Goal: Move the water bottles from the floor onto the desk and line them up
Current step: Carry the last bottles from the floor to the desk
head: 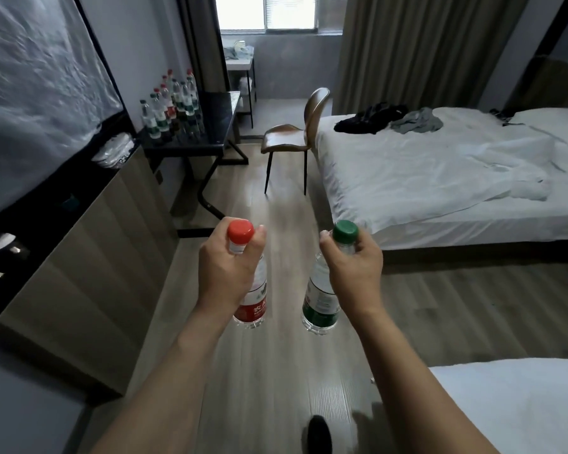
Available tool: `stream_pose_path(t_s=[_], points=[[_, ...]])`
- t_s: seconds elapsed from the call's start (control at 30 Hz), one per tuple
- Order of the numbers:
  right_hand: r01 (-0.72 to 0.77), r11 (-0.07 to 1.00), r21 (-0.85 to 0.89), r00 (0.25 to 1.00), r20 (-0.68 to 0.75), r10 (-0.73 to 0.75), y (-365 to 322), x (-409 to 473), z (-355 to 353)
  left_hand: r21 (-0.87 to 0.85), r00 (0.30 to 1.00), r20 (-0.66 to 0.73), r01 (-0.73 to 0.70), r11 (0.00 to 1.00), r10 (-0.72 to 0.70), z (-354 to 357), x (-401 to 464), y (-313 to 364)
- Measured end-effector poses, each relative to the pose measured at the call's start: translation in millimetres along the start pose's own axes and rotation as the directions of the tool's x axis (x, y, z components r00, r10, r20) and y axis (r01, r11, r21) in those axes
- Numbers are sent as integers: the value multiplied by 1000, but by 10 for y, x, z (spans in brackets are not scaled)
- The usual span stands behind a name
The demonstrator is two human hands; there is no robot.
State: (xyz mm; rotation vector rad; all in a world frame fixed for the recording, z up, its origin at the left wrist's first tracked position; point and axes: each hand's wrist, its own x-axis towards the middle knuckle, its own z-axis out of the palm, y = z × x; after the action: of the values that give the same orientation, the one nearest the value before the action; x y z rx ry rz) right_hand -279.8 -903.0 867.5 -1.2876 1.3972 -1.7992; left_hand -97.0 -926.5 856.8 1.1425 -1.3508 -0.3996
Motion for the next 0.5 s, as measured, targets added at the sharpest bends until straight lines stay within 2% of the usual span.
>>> stream_pose_path(t_s=[0.27, 0.5], points=[[23, 1000, -6, 1000, 17, -22, 401, 1453, 234, 22, 1000, -2, 3, 1000, -3, 949, 1130, -322], [-2, 1000, 5, 999, 47, 2, 803, 2343, 622, 11, 999, 8, 32, 999, -32, 1407, 1896, -648]])
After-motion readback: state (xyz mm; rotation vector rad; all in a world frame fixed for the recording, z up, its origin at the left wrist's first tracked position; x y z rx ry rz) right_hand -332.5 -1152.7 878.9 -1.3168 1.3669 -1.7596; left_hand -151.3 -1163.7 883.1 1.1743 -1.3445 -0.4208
